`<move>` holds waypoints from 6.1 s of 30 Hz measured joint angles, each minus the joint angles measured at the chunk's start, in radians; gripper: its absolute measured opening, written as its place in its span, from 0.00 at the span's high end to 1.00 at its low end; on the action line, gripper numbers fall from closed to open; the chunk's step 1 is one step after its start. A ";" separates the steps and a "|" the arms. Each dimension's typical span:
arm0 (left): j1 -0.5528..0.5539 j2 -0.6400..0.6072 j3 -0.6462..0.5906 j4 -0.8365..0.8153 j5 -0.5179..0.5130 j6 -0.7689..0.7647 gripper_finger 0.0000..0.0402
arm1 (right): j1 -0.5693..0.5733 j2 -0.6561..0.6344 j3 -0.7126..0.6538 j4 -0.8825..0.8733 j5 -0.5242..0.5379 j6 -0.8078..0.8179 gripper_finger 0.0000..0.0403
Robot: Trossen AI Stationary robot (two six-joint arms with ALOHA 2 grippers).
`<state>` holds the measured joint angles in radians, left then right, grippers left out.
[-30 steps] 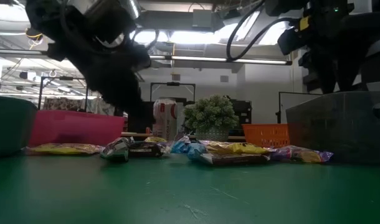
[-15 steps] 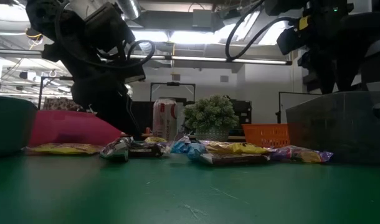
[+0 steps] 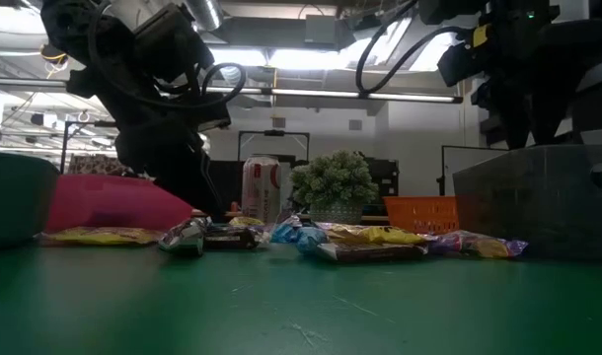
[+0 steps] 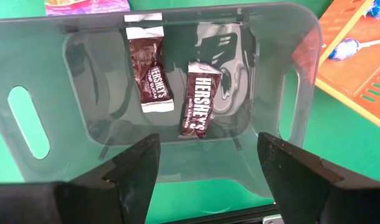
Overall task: Sort candy
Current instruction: Put the blue candy into the orange bin
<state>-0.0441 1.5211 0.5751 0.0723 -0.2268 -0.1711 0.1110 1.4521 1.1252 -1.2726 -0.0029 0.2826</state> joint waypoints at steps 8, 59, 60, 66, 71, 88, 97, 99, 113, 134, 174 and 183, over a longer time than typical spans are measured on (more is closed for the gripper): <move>0.000 0.000 0.000 0.059 0.007 -0.002 0.67 | 0.000 0.000 0.000 0.000 0.000 0.000 0.33; 0.030 0.125 0.160 -0.204 0.062 0.049 0.67 | 0.000 0.000 0.000 0.004 -0.001 0.000 0.33; 0.029 0.132 0.160 -0.203 0.063 0.049 0.67 | 0.000 0.001 0.000 0.004 -0.001 0.000 0.33; 0.029 0.155 0.164 -0.200 0.064 0.048 0.67 | 0.000 0.000 0.000 0.010 -0.001 0.000 0.33; 0.029 0.156 0.163 -0.201 0.065 0.049 0.71 | 0.000 0.000 0.000 0.010 -0.007 0.000 0.33; 0.030 0.159 0.172 -0.197 0.093 0.046 0.99 | 0.000 0.001 0.055 -0.036 -0.016 0.000 0.33; 0.031 0.164 0.255 -0.216 0.113 0.043 1.00 | 0.000 0.000 0.169 0.035 0.023 -0.003 0.33; 0.030 0.164 0.273 -0.219 0.119 0.043 1.00 | 0.000 0.000 0.169 0.076 0.035 -0.003 0.33; 0.028 0.163 0.440 -0.214 0.121 0.041 1.00 | 0.000 0.006 0.169 0.396 0.042 -0.114 0.33; 0.028 0.161 0.522 0.001 0.121 0.043 1.00 | 0.000 0.005 0.169 0.516 0.042 -0.161 0.33; -0.003 0.160 0.522 0.120 0.120 0.052 1.00 | 0.000 0.005 0.169 0.515 0.115 -0.191 0.77; -0.003 0.160 0.522 0.123 0.115 0.051 1.00 | 0.000 0.005 0.169 0.515 0.109 -0.191 0.95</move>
<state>-0.0471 1.6810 1.0973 0.1955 -0.1121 -0.1196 0.1112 1.4574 1.2945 -0.7578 0.1061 0.0914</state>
